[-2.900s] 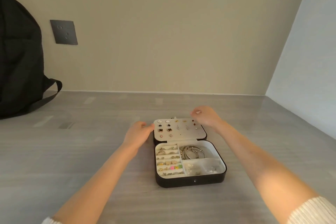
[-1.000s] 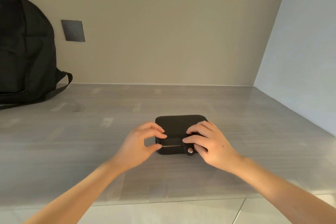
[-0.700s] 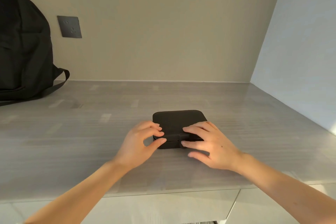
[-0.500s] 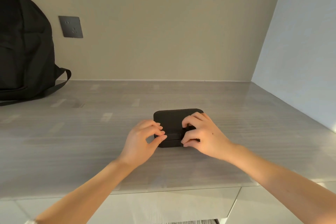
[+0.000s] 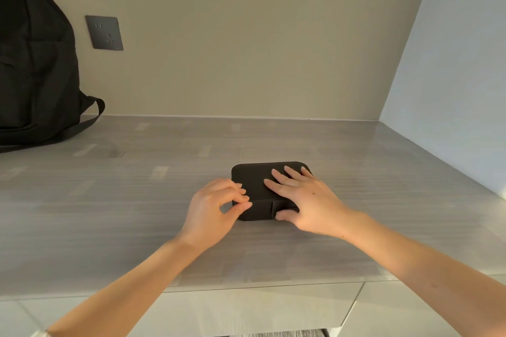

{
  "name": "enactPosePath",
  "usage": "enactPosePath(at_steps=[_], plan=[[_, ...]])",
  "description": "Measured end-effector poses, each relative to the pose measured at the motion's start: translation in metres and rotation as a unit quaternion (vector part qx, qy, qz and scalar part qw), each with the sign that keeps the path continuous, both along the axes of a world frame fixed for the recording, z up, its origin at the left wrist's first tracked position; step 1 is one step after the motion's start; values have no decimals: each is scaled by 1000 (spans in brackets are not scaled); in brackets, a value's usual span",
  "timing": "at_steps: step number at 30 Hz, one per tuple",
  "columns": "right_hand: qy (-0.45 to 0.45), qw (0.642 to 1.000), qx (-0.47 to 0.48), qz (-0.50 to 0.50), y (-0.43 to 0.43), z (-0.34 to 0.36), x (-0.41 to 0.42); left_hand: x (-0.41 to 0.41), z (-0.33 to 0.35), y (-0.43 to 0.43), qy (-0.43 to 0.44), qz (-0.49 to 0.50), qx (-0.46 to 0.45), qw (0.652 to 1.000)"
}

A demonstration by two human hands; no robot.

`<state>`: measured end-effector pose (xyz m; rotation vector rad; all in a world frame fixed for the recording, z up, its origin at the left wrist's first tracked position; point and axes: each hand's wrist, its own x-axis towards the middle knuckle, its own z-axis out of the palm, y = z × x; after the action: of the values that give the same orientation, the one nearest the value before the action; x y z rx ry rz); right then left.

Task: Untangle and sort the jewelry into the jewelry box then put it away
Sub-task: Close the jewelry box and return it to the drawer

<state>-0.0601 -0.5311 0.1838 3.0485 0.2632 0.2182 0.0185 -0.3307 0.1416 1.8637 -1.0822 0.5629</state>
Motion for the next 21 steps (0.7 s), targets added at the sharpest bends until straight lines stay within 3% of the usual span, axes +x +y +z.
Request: enactPosePath(at_steps=[9,13,15,18,21], plan=[[-132,991,9,33,3,-20,-5,-4,1,0,-9,16,1,1000],[-150,988,17,31,5,-24,-6,-9,3,0,2,33,24,999],[-140,988,59,33,3,-18,-8,-13,9,0,51,42,26,997],[-80,981,175,6,-5,-6,-11,-19,20,0,198,28,-11,980],[-92,964,249,-24,-11,-5,-18,-25,25,-3,293,53,-54,953]])
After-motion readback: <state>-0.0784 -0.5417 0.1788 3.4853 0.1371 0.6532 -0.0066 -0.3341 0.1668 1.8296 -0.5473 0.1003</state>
